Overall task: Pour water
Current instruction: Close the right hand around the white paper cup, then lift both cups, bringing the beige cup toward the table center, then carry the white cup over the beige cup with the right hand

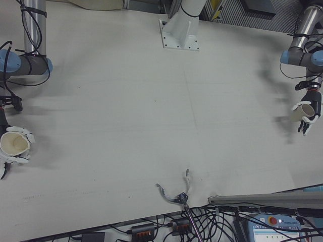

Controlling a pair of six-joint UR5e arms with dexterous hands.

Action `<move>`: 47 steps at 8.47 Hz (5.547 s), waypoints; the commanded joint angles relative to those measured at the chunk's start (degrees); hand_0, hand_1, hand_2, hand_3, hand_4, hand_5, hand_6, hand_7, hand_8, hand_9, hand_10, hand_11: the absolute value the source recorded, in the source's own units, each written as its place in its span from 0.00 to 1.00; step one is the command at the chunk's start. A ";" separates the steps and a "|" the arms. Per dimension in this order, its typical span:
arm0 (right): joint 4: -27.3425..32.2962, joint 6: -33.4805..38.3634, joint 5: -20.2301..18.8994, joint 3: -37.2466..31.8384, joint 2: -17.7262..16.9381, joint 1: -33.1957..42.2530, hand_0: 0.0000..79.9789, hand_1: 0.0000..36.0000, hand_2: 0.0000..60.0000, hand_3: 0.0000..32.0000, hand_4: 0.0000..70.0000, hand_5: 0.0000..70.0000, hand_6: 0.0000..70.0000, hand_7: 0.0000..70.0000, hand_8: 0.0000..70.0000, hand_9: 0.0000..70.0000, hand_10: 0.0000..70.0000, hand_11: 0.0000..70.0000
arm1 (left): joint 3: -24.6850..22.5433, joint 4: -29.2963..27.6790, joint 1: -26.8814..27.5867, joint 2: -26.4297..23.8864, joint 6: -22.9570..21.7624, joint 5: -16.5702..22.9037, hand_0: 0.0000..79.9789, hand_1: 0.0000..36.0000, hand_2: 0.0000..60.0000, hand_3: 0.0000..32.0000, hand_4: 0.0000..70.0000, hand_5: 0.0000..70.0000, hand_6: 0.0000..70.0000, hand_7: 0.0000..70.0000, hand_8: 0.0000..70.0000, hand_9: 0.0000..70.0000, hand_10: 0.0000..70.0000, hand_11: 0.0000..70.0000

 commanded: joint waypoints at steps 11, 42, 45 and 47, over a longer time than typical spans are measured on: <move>-1.06 0.70 0.71 2.82 -1.14 5.52 1.00 1.00 0.73 0.00 0.49 0.38 1.00 1.00 0.89 1.00 0.44 0.67 | -3.45 7.49 2.46 -7.78 0.15 0.17 1.00 1.00 1.00 0.00 0.53 1.00 0.24 0.15 0.14 0.05 0.08 0.18; -59.68 -25.21 0.07 68.48 11.68 -0.43 1.00 1.00 1.00 0.00 0.94 0.47 1.00 1.00 0.99 1.00 0.47 0.72 | 8.92 29.65 20.65 -50.67 0.41 -0.17 1.00 1.00 1.00 0.00 0.58 1.00 0.29 0.20 0.17 0.08 0.09 0.19; -59.77 -32.41 0.53 68.39 15.72 -3.95 1.00 1.00 1.00 0.00 1.00 0.47 1.00 1.00 0.95 1.00 0.48 0.73 | 11.91 28.16 21.80 -51.38 0.41 -0.97 1.00 1.00 1.00 0.00 0.58 1.00 0.29 0.20 0.17 0.08 0.10 0.20; -60.47 -36.02 0.53 68.57 16.96 -5.80 1.00 1.00 1.00 0.00 1.00 0.47 1.00 1.00 0.92 1.00 0.50 0.75 | 12.52 27.55 21.71 -51.47 0.32 -0.97 1.00 1.00 1.00 0.00 0.59 1.00 0.30 0.21 0.17 0.08 0.10 0.20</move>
